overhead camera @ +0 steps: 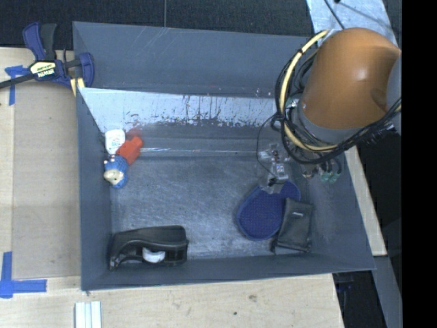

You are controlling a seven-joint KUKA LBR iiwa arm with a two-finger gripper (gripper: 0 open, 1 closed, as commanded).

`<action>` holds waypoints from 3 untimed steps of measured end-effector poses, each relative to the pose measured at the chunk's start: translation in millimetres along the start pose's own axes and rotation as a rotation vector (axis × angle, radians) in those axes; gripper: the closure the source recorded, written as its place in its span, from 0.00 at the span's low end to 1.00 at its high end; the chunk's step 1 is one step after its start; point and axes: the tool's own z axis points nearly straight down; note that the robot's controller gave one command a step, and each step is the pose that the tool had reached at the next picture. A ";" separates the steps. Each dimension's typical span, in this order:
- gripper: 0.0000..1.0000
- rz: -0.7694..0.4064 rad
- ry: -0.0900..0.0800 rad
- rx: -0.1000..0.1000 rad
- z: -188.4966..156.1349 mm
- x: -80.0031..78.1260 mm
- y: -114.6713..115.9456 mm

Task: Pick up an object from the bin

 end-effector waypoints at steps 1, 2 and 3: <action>1.00 0.035 0.004 -0.001 98.6 45.3 6.2; 0.00 0.034 -0.006 0.000 94.2 42.3 6.0; 0.00 -0.199 -0.006 0.001 183.0 32.6 -60.7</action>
Offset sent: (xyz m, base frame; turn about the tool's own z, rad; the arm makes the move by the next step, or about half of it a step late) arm -0.0436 0.0027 -0.0940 0.0348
